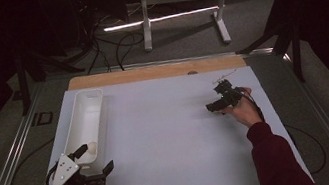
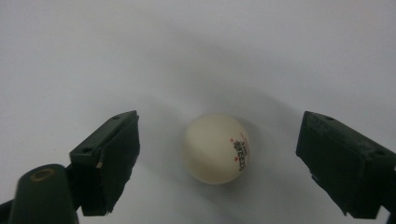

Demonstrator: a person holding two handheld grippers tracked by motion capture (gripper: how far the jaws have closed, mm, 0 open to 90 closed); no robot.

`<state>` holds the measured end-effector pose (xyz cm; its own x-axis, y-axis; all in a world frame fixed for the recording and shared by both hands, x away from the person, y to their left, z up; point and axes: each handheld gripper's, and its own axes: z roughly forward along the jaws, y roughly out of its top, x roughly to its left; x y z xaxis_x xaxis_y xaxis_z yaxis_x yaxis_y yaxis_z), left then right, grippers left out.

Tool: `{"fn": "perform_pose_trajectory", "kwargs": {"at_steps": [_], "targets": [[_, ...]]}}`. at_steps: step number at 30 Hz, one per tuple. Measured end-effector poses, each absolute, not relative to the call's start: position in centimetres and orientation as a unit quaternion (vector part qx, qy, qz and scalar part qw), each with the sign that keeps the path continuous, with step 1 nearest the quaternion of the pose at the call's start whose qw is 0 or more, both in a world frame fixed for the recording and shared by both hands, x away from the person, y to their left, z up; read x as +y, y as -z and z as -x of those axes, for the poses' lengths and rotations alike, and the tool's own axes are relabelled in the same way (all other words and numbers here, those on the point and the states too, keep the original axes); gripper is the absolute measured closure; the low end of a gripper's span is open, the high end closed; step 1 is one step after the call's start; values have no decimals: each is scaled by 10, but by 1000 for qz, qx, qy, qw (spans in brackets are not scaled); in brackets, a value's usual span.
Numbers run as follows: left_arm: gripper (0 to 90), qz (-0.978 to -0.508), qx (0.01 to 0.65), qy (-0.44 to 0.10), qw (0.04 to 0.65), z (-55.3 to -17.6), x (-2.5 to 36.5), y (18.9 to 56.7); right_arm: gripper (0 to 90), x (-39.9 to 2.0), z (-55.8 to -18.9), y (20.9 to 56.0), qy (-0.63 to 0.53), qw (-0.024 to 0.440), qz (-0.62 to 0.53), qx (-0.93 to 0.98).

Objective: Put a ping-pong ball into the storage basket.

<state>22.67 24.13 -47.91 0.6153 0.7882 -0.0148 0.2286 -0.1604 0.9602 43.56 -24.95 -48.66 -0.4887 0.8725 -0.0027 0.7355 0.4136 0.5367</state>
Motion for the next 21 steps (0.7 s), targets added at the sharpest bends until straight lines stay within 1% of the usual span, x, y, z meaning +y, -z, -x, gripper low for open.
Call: {"fn": "perform_pose_trajectory", "kwargs": {"at_steps": [10, 15, 21], "targets": [[3, -717, 356, -259, 540, -227, 242, 479, 189, -252, -436, 488, -232, 137, -490, 829], [3, -718, 355, -259, 540, -227, 241, 479, 231, -254, -437, 490, -227, 132, -491, 830], [3, -718, 355, -260, 539, -227, 241, 479, 244, -254, -438, 492, -219, 130, -489, 834]]}}
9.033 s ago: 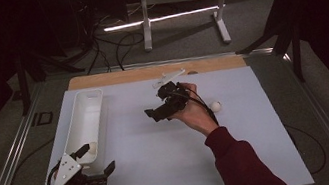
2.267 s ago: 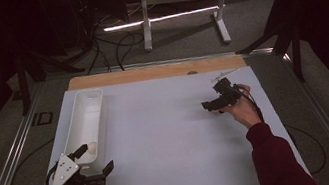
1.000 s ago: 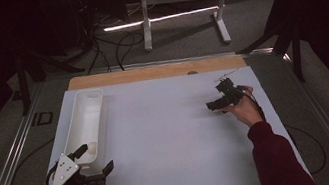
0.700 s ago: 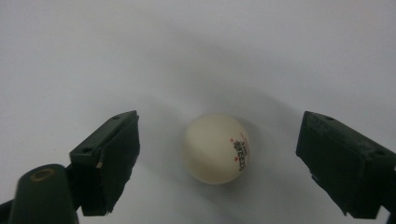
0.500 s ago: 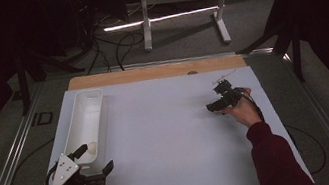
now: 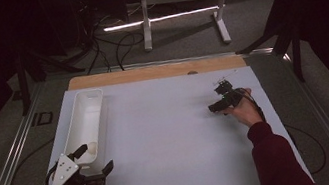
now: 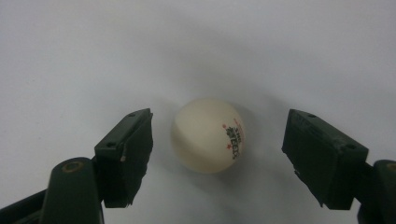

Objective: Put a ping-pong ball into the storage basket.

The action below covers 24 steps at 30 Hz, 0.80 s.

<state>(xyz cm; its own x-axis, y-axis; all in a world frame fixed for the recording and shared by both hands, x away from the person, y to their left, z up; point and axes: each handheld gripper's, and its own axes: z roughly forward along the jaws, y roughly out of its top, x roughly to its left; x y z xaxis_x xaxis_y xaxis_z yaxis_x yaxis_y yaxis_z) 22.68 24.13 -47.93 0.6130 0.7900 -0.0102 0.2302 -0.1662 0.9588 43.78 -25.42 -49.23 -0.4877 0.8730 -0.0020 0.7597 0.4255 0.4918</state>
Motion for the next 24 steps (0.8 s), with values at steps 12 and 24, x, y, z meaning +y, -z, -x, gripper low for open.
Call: {"fn": "perform_pose_trajectory", "kwargs": {"at_steps": [12, 24], "targets": [[3, -717, 355, -260, 540, -227, 241, 479, 388, -249, -440, 499, -207, 118, -484, 842], [3, -716, 355, -260, 541, -226, 241, 479, 502, -247, -439, 501, -197, 124, -485, 843]]}}
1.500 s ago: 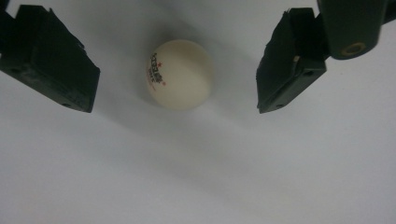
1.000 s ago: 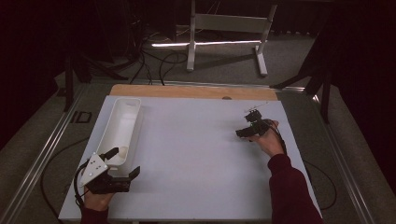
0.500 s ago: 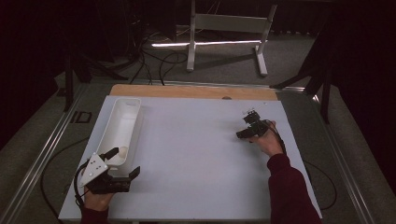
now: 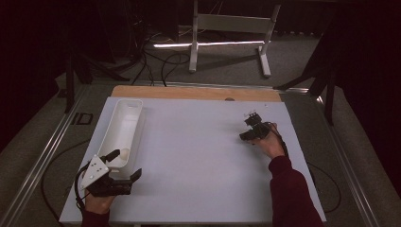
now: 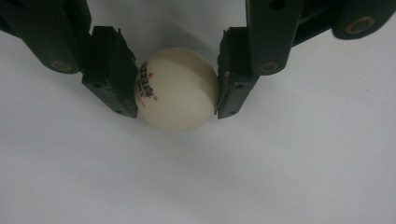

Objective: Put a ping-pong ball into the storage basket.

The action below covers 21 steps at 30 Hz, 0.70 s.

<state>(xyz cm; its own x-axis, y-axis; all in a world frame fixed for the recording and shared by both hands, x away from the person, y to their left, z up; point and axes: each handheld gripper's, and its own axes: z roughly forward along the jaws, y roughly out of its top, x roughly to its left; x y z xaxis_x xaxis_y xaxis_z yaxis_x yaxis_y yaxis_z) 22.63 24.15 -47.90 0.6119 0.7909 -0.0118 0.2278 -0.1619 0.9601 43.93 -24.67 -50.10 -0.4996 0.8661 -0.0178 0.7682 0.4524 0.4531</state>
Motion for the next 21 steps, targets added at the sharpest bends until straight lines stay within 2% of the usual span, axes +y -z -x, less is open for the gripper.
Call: {"fn": "perform_pose_trajectory", "kwargs": {"at_steps": [21], "targets": [[3, -717, 355, -261, 541, -226, 241, 479, 506, -234, -423, 480, -220, 141, -460, 848]]}}
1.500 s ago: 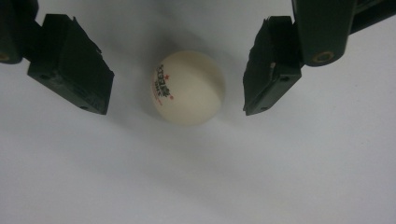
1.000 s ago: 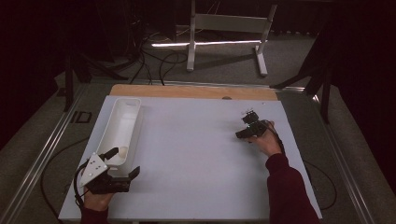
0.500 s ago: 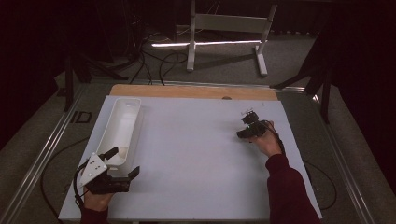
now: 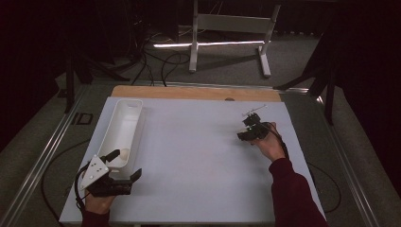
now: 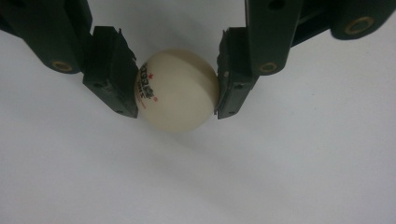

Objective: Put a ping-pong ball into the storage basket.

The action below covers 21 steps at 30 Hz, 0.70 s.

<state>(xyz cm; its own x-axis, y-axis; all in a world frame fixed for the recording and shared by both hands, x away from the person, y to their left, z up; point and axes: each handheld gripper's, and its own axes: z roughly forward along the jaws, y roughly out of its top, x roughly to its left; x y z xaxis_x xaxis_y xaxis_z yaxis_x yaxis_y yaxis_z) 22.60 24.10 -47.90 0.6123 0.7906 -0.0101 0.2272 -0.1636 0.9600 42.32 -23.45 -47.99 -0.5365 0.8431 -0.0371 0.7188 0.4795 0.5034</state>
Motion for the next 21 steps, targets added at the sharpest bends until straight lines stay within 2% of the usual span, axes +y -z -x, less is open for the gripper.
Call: {"fn": "perform_pose_trajectory", "kwargs": {"at_steps": [21], "targets": [[3, -718, 355, -260, 540, -226, 240, 479, 506, -231, -417, 471, -226, 145, -451, 851]]}}
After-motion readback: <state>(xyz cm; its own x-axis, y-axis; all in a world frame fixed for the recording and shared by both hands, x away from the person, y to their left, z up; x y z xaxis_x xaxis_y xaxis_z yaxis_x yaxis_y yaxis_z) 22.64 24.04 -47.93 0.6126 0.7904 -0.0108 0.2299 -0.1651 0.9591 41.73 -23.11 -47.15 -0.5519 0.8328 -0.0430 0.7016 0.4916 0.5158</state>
